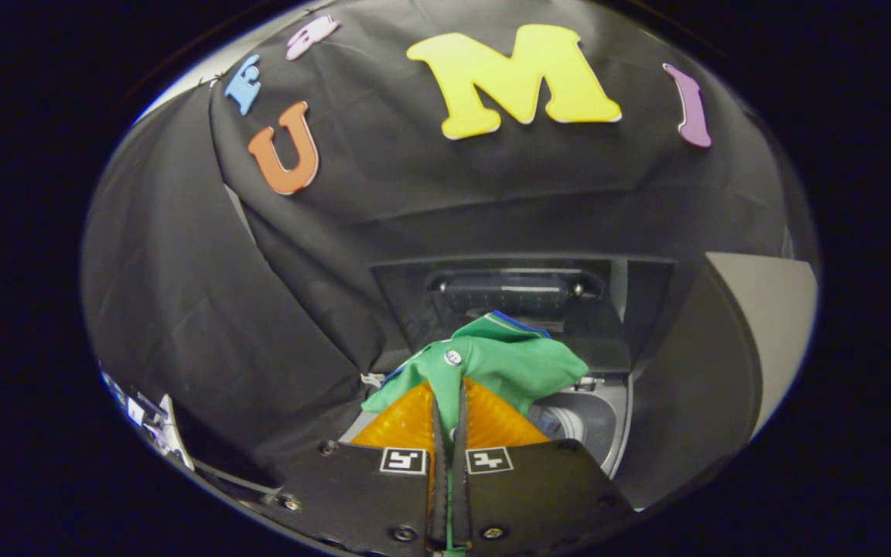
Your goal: Put the clothes into the washing machine and then close the washing machine lid.
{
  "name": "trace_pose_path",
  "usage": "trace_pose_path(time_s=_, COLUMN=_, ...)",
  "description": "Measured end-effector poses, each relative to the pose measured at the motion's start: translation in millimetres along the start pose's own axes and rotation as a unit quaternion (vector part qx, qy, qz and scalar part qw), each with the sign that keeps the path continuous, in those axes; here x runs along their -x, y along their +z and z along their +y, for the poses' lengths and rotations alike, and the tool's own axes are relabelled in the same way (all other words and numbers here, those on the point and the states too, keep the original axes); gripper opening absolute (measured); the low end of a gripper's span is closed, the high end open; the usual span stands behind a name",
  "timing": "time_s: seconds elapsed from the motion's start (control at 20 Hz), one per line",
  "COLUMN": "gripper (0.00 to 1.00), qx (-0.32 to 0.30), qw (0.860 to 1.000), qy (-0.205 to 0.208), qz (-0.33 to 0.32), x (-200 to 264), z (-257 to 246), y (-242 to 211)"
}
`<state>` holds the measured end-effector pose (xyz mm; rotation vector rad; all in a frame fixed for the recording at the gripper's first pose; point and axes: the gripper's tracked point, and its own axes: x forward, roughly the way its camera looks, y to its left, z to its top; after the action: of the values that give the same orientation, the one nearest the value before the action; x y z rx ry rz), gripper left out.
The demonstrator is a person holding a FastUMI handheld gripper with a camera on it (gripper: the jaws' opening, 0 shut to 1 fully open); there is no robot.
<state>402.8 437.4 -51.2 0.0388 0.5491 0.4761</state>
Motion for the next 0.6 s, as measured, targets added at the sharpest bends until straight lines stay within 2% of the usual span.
trace_pose_path(time_s=0.4, gripper=0.06, qx=-0.031, qw=0.997, qy=-0.026, qz=0.069, x=-69.8, z=-26.4, y=-51.0)
trace_pose_path(time_s=0.6, gripper=0.06, qx=-0.039, qw=0.992, qy=-0.052, qz=0.110, x=-89.9, z=-41.5, y=-79.7)
